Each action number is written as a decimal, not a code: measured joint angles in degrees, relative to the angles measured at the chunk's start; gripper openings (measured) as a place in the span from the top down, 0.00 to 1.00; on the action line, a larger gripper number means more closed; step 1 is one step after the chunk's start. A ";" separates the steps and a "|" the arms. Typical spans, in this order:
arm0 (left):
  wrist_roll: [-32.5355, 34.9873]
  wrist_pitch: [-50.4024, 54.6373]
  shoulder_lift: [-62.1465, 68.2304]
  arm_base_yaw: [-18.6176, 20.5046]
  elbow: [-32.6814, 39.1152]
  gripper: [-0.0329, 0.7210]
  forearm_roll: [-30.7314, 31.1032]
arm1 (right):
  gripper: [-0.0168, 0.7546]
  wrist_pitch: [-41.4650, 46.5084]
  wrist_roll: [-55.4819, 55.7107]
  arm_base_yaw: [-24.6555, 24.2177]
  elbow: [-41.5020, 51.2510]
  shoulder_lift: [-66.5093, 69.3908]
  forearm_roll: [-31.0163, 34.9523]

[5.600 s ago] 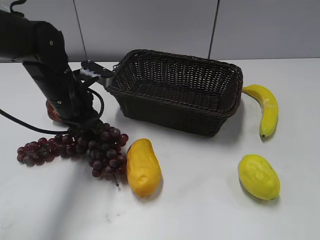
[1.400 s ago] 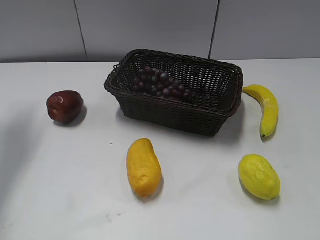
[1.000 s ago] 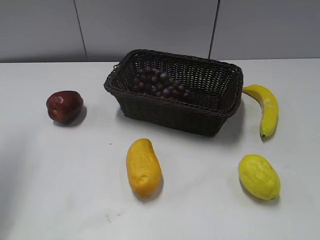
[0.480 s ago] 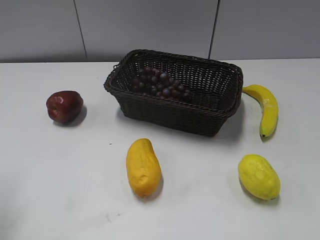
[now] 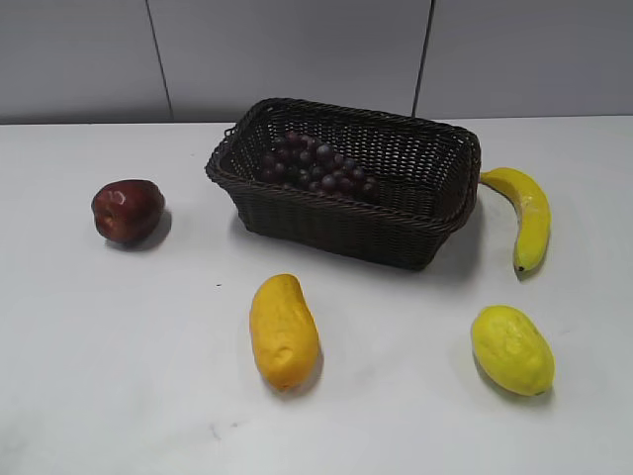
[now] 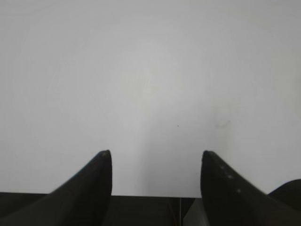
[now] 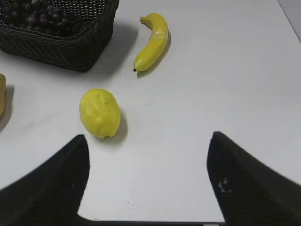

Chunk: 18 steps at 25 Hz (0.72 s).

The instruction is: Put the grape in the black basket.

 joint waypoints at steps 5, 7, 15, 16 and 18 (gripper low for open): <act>0.00 0.80 -9.13 0.00 1.49 0.22 -0.22 | 0.21 0.00 0.00 0.00 0.00 0.00 0.00; 0.00 1.14 -12.36 0.00 1.75 0.22 -0.33 | 0.21 0.00 0.00 0.00 0.00 0.00 0.00; 0.00 2.13 -23.29 0.00 2.49 0.22 -0.55 | 0.21 0.00 0.00 0.00 0.00 0.00 0.00; 0.00 2.21 -24.29 0.00 2.54 0.22 -0.55 | 0.21 0.00 0.00 0.00 0.00 0.00 0.00; -0.05 2.21 -26.52 0.00 2.68 0.22 -0.55 | 0.21 0.00 0.00 0.00 0.00 0.00 0.00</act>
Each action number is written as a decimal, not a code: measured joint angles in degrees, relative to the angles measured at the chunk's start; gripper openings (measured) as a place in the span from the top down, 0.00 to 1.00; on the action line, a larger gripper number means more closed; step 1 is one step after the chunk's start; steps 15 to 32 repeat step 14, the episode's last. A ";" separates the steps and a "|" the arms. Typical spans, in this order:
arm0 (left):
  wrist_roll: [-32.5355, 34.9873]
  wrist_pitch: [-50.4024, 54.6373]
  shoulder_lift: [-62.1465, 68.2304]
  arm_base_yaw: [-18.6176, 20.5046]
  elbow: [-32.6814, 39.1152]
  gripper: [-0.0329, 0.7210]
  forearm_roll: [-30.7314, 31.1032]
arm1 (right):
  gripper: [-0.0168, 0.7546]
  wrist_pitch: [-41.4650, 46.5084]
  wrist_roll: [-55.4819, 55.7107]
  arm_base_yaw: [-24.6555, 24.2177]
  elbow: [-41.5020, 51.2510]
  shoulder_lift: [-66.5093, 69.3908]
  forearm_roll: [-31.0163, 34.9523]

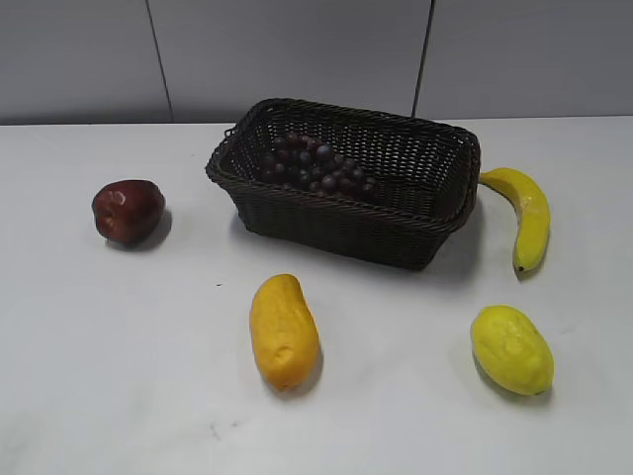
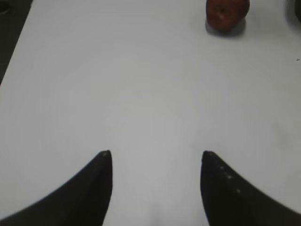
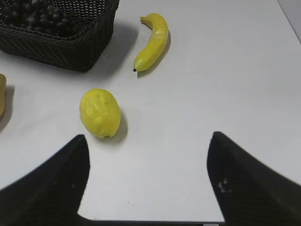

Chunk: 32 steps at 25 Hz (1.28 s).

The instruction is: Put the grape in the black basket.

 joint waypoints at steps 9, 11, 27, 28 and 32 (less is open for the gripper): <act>-0.17 0.17 -8.75 0.00 0.04 0.22 -0.05 | 0.21 0.00 0.00 0.00 0.00 0.00 0.00; -0.25 0.17 -10.84 0.00 0.04 0.22 -0.05 | 0.21 0.00 0.00 0.00 0.00 0.00 0.00; -1.21 0.24 -12.20 0.00 0.04 0.22 -0.05 | 0.21 0.00 0.00 0.00 0.00 0.00 0.00; -1.21 0.24 -12.20 0.00 0.04 0.22 -0.05 | 0.21 0.00 0.00 0.00 0.00 0.00 0.00; -1.21 0.24 -12.20 0.00 0.04 0.22 -0.05 | 0.21 0.00 0.00 0.00 0.00 0.00 0.00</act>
